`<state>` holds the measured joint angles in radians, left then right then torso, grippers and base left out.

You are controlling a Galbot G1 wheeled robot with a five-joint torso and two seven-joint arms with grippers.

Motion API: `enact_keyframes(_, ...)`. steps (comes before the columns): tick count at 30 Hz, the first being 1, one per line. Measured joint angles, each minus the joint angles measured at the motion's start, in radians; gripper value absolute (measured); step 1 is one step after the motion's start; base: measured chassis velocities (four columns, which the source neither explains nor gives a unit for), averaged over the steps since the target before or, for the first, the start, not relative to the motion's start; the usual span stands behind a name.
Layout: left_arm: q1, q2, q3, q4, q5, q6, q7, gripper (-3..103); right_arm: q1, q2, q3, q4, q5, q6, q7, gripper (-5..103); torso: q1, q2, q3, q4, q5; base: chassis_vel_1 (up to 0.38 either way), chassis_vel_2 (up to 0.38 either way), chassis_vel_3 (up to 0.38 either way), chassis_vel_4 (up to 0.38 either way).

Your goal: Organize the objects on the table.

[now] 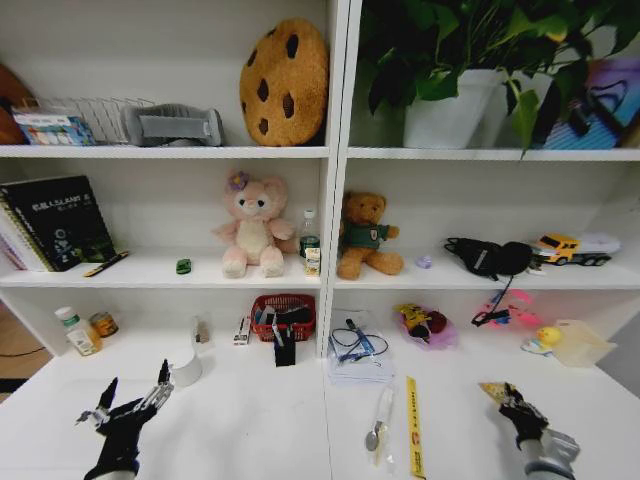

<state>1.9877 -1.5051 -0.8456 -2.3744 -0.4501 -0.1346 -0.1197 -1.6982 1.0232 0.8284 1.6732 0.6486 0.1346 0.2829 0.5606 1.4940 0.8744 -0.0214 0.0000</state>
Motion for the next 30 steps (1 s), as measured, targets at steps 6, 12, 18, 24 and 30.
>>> enact_keyframes(6, 0.000, 0.003, -0.001, 0.003, -0.005, -0.001, 0.000, 100, -0.004, -0.006, 0.009, 0.038, 0.000, -0.003, -0.007, 0, 0.000, 0.000, 0.000, -0.0001, 0.0000, 0.000, 0.000, 0.000, 0.000)
enact_keyframes(12, -0.005, 0.013, 0.003, 0.005, -0.005, 0.002, -0.001, 100, 0.038, -0.030, -0.003, 0.136, -0.003, -0.037, -0.021, 0, 0.000, 0.000, 0.000, 0.0001, -0.0001, 0.000, 0.000, 0.000, 0.000)
enact_keyframes(18, -0.016, 0.042, 0.003, 0.007, -0.018, 0.015, -0.010, 100, 0.127, -0.068, -0.060, 0.172, -0.001, -0.086, -0.016, 0, 0.000, 0.000, 0.000, -0.0006, -0.0001, 0.000, 0.000, 0.000, 0.000)
enact_keyframes(24, -0.016, 0.045, -0.003, 0.008, -0.023, 0.017, -0.013, 100, 0.252, -0.098, -0.125, 0.117, 0.009, -0.117, -0.008, 0, 0.000, 0.000, 0.000, 0.0006, 0.0000, 0.000, 0.000, 0.000, 0.000)
enact_keyframes(30, -0.023, 0.043, -0.001, 0.007, -0.019, 0.028, -0.020, 100, 0.386, -0.125, -0.204, -0.004, 0.026, -0.127, -0.013, 0, 0.000, 0.000, 0.000, -0.0002, 0.0000, 0.000, 0.000, 0.000, 0.000)
